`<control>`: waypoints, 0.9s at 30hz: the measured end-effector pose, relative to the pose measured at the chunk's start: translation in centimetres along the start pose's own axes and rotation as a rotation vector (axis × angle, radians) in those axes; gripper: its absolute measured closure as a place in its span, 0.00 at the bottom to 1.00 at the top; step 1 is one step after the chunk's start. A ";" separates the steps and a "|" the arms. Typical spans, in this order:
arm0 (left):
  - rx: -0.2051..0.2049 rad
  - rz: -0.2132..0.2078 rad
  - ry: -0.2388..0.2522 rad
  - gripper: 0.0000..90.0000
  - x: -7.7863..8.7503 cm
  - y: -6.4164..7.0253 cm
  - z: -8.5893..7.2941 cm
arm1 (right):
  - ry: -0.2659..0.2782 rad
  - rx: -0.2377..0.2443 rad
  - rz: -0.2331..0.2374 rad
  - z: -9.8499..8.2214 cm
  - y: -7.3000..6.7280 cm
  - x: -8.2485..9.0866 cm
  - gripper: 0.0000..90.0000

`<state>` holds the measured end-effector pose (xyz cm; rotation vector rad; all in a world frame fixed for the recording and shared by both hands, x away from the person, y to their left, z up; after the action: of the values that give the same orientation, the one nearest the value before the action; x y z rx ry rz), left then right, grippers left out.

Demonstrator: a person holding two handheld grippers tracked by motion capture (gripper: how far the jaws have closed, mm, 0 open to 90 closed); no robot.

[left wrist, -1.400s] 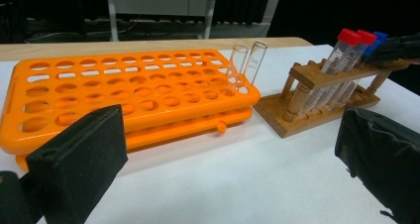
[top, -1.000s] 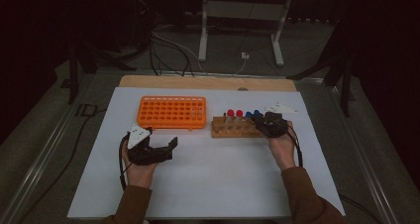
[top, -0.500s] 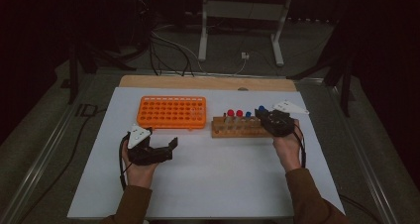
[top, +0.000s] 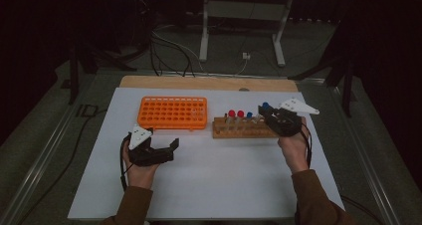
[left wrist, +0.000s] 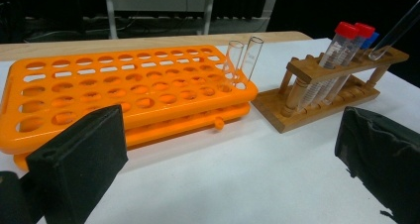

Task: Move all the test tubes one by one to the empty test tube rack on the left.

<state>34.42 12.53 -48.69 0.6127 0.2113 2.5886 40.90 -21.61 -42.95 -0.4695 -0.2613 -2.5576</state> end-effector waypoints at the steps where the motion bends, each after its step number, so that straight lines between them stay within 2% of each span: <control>1: 0.000 -0.001 -0.001 0.01 0.0 0.0 0.0 | 0.001 0.002 0.006 0.0 -0.1 0.2 0.86; 6: -0.005 -0.003 -0.002 0.01 0.0 0.1 0.0 | 0.008 0.013 0.029 0.0 -0.7 0.9 0.86; 18: -0.019 0.002 0.012 0.01 0.0 0.4 0.0 | 0.009 -0.005 0.081 -1.4 -2.2 1.6 0.86; 21: -0.029 -0.006 0.010 0.01 -0.1 0.8 -0.1 | 0.005 -0.014 0.097 -2.0 -2.6 1.6 0.86; 25: -0.036 -0.035 0.011 0.03 -0.2 1.7 0.1 | -0.006 -0.027 0.129 -2.7 -3.4 1.5 0.86; 27: -0.051 -0.048 0.009 0.04 -0.4 2.4 0.3 | -0.017 -0.017 0.136 -2.9 -3.8 1.4 0.86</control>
<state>33.90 10.28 -47.99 0.5704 0.1600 2.5425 37.02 -19.86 -45.45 -0.4984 -0.2072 -2.4259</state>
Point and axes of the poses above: each handheld gripper's, and its own axes: x roughly backward along the jaws, z roughly out of its top, y roughly to its right, the point moved 7 cm from there along -x, roughly forward along the jaws, and after that the axes turned 6 degrees about x, right-handed, at the moved point
